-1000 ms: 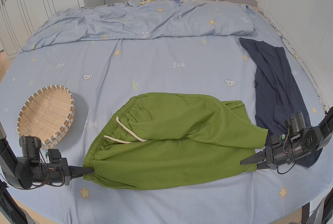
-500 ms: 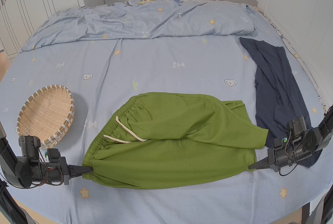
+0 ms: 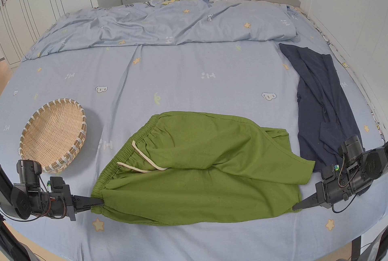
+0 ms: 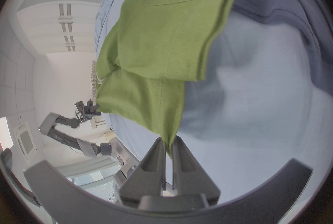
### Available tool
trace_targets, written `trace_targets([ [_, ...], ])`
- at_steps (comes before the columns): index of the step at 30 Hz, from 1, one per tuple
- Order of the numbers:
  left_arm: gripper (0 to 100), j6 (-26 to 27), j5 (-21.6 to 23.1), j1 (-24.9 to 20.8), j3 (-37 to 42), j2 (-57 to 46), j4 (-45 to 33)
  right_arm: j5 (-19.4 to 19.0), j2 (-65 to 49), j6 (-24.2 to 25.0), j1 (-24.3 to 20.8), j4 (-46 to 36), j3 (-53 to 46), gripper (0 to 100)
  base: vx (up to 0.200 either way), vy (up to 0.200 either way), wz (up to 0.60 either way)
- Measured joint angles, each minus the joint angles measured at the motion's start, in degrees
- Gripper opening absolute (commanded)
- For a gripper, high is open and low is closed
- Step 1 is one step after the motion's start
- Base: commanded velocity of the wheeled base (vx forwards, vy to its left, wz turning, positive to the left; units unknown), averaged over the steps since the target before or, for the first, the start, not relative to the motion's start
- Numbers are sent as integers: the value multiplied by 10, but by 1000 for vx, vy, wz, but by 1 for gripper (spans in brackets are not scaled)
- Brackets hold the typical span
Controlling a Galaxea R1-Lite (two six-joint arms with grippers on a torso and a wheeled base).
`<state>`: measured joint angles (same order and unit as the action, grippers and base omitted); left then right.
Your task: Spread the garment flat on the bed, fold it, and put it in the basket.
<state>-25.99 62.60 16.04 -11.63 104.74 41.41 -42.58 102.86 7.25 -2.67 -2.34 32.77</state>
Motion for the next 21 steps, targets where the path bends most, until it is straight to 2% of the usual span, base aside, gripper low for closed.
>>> trace_targets([
  [5,0,23,-1,17,1,-25,-39,11,-31,-12,-22,-9,-31,0,0,0,0],
  [10,0,112,-8,34,6,-35,-82,17,-44,-17,-27,7,-66,0,0,0,0],
  [15,0,227,-47,48,11,-37,-151,19,-47,-19,-25,40,-99,0,0,0,0],
  [17,0,253,-59,51,11,-37,-185,20,-45,-20,-23,62,-113,0,0,0,0],
  [21,0,273,-69,53,9,-37,-216,32,-34,-21,-21,89,-130,0,0,0,0],
])
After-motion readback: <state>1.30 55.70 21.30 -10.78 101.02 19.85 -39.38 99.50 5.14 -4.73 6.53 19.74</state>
